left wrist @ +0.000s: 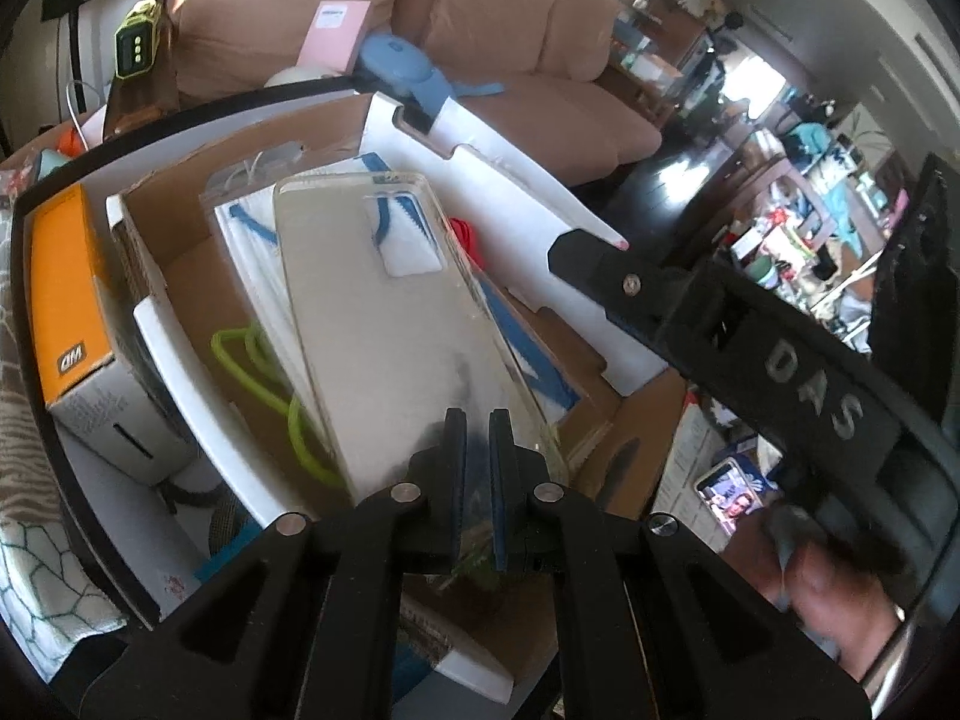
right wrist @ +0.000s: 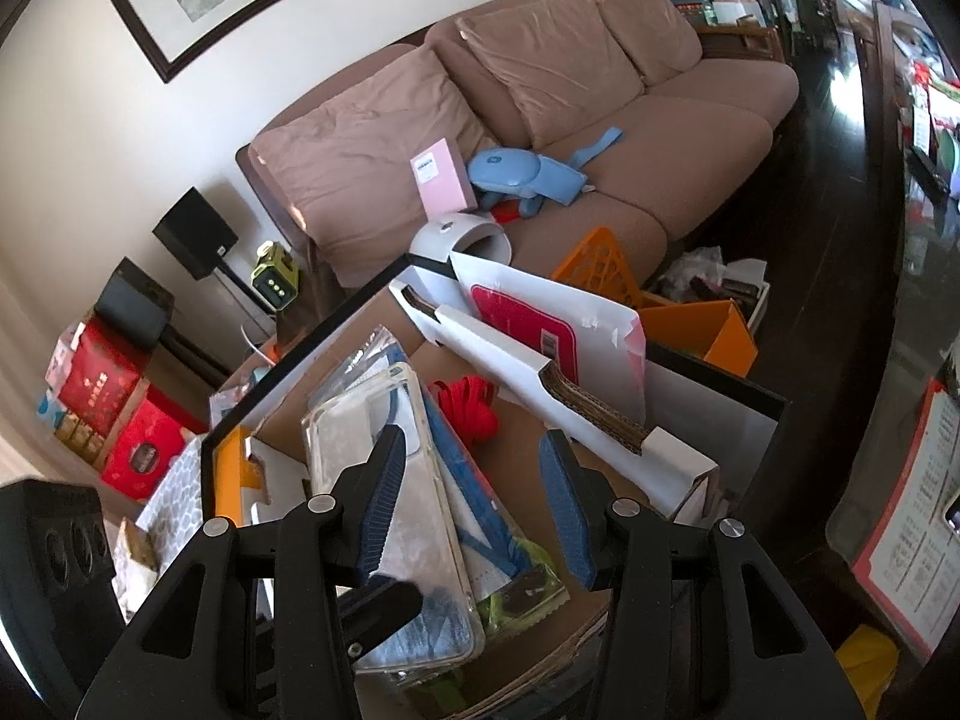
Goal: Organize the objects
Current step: 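Withdraw both grippers up and away from the cardboard box, then move both grippers over the blanket toward the white card on the yellow envelope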
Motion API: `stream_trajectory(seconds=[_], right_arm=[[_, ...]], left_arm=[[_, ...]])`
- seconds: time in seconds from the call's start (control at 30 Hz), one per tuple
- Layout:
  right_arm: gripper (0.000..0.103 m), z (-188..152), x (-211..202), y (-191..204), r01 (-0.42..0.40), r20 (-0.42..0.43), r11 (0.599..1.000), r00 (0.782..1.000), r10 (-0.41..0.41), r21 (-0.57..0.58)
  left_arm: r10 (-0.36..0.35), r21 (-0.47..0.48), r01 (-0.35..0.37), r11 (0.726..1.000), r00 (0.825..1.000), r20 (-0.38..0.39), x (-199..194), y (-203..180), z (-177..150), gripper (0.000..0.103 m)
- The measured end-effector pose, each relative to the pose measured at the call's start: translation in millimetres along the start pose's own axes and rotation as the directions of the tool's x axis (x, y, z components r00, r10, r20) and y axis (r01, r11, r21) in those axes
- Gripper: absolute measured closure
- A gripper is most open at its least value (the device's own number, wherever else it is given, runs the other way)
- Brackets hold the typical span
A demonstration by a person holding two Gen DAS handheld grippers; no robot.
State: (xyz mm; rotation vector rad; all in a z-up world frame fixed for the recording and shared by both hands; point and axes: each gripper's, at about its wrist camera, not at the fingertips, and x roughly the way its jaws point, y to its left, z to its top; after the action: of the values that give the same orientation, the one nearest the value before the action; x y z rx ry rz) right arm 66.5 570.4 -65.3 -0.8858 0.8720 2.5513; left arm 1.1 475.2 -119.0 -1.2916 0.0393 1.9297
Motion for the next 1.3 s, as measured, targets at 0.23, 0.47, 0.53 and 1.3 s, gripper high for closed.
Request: stream_trajectory(seconds=[0.23, 0.47, 0.53, 1.3], right_arm=[[0.051, 0.3, 0.0, -1.4, -0.001, 0.002, 1.0, 1.0, 0.0, 0.009], [0.047, -2.1, 2.4, 4.8, -0.021, -0.011, 1.0, 1.0, 0.021, 0.0], [0.047, -3.3, 2.5, 6.6, -0.031, -0.014, 0.999, 0.999, 0.031, -0.006], [0.042, -10.4, 9.2, 27.4, -0.032, -0.008, 0.993, 0.999, 0.031, -0.117]], left_arm=[[0.002, 0.007, -0.002, 1.0, 0.999, 0.038, -27.0, 9.0, -12.3, 0.097], [0.088, 0.004, -0.089, 0.996, 0.989, 0.118, -61.9, 28.4, -15.6, 0.083], [0.109, 0.004, -0.111, 0.994, 0.984, 0.143, -72.4, 33.0, -15.6, 0.079], [0.288, -0.203, -0.232, 0.951, 0.904, 0.316, -184.6, 143.4, -52.1, 0.039]])
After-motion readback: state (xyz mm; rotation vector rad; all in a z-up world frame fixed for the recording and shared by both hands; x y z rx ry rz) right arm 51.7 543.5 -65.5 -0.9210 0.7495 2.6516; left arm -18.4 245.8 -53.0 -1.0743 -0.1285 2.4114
